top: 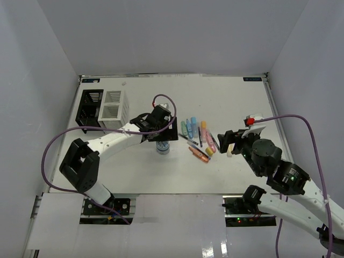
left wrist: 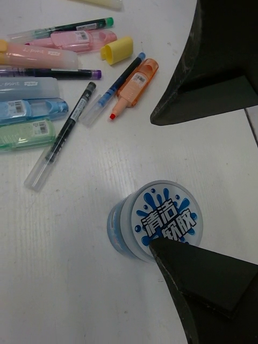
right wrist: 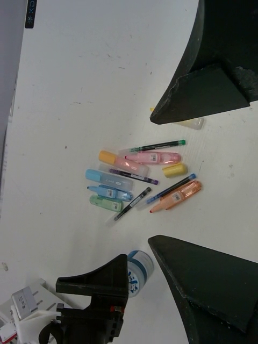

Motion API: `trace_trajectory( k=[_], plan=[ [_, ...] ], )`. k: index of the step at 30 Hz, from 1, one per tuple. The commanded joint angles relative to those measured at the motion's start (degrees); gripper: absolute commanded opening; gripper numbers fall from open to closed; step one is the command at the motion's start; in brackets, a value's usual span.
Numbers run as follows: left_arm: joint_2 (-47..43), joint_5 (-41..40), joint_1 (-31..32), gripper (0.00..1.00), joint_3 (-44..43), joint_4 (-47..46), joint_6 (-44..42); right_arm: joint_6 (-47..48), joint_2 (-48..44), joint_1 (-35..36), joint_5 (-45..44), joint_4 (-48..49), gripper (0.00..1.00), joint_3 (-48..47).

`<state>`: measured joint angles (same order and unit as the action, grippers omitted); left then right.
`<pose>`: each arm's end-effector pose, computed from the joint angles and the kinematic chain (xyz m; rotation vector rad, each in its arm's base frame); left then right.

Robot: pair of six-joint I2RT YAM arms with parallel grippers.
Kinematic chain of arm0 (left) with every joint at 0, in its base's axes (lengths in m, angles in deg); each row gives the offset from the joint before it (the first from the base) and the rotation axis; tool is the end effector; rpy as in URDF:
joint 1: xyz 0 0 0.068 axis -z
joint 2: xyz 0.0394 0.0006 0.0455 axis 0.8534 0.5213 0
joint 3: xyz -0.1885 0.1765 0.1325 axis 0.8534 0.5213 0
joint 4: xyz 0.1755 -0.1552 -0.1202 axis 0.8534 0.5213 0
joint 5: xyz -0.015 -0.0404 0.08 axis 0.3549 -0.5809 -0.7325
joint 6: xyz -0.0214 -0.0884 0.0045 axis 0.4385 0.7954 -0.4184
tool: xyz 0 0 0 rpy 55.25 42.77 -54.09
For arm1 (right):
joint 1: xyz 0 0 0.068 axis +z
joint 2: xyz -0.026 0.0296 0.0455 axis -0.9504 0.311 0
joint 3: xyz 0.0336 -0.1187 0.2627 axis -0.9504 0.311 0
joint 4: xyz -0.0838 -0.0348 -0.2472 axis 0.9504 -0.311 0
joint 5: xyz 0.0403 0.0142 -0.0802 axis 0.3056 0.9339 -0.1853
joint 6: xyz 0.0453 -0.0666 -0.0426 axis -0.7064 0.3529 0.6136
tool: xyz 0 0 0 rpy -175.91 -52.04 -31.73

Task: Sort the stationery into containers
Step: Place the stationery at the center of the board, then pick up the stationery from the center of the board.

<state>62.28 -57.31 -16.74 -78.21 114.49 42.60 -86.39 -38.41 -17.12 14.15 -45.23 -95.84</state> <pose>0.2713 -0.2328 0.2132 0.0677 2.5910 -0.4184 0.1160 0.0786 0.3578 -0.1660 1.7336 0.2953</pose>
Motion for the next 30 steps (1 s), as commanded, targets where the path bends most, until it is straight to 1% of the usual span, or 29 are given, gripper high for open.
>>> trace_trajectory(
  k=[1, 6, 10, 18, 23, 30],
  plan=[
    [2.42, -6.09, 0.08, 0.98, 0.73, 3.68, 1.96, -1.27, -1.04, 0.08, 0.56, -0.2, 0.91, -0.2],
    [2.07, -12.16, 0.08, 0.98, -0.85, 7.8, 1.79, -1.97, -1.21, -0.01, 2.41, -1.26, 0.91, -0.2],
    [2.07, -14.01, 0.08, 0.98, -1.3, 10.18, 2.14, -2.23, -1.56, -0.01, 3.2, -1.26, 0.91, 0.24],
    [3.12, -9.44, 0.08, 0.98, -0.94, 9.05, 1.97, -2.23, -1.65, -0.01, 4.43, -1.26, 0.92, 1.03],
    [3.13, -9.35, 0.08, 0.98, -2.79, 9.04, 1.62, -2.32, -1.56, -0.01, 4.69, -1.26, 0.92, 1.21],
    [4.0, -12.16, 0.08, 0.98, -6.3, 9.04, 0.65, -2.23, -1.21, -0.01, 5.04, -1.26, 0.92, 1.21]
  ],
)
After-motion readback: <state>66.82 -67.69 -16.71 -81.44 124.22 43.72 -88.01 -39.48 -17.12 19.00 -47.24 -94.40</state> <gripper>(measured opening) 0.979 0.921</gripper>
